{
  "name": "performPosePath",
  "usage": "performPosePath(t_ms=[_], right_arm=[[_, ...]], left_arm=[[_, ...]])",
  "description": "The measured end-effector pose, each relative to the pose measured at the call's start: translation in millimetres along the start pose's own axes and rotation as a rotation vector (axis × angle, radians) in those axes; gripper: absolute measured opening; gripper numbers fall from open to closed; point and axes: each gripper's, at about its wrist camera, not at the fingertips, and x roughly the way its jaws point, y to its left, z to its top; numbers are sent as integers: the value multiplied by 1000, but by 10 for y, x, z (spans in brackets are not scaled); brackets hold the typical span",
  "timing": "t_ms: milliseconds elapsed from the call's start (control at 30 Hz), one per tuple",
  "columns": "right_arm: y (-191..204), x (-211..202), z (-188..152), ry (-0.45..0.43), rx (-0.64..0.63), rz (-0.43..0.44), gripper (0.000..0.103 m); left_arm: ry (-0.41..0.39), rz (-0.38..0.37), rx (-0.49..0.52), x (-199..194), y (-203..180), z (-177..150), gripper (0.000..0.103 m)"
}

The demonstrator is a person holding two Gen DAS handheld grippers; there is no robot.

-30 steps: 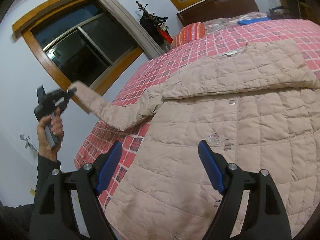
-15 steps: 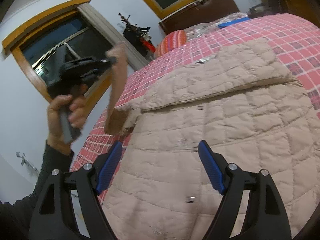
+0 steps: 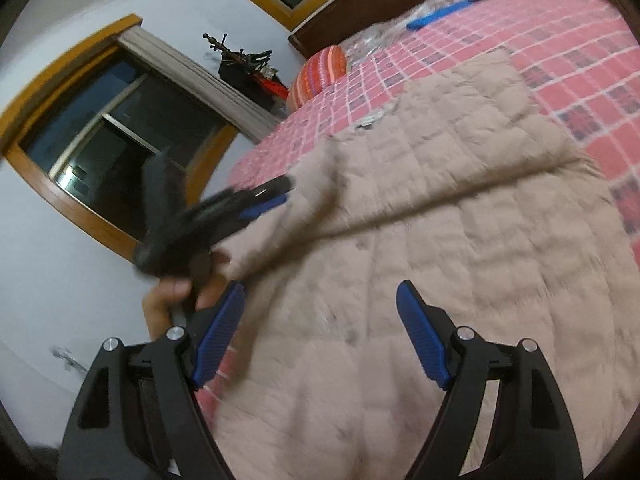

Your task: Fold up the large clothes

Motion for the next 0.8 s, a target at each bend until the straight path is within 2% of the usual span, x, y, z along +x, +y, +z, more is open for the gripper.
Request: performPosePath(t_ms=[67, 100, 133, 167, 267, 333, 433, 533, 600, 667, 700, 800], right_arm=[[-47, 192, 277, 47, 42, 50, 78], [-82, 377, 444, 97, 70, 83, 78], [-124, 563, 570, 147, 100, 108, 75], [-175, 703, 664, 176, 128, 115, 68], [-328, 1235, 974, 252, 188, 82, 64], [-391, 1514, 1102, 298, 208, 64, 64], [-381, 1837, 1205, 348, 197, 30, 64], [-329, 2037, 1273, 398, 190, 37, 61], [-263, 2117, 1329, 433, 167, 35, 28], [-180, 2134, 1371, 440, 123, 6, 13], [-114, 2101, 1397, 433, 95, -7, 6], [77, 1826, 1552, 369, 47, -15, 5]], left_arm=[[-48, -14, -29, -285, 90, 19, 57], [-76, -22, -43, -455, 153, 15, 59], [-96, -22, -50, -580, 196, 19, 60], [-128, -9, -61, -747, 278, -2, 63], [-196, 41, -134, -1124, 649, -133, 68], [-213, 80, -208, -1279, 972, -255, 68], [-228, 102, -316, -1431, 1378, -423, 68], [-239, 110, -388, -1520, 1657, -592, 68], [-237, 118, -403, -1527, 1726, -648, 68], [-235, 123, -410, -1530, 1772, -666, 68], [-234, 124, -411, -1529, 1777, -663, 68], [-240, 108, -411, -1534, 1786, -659, 68]])
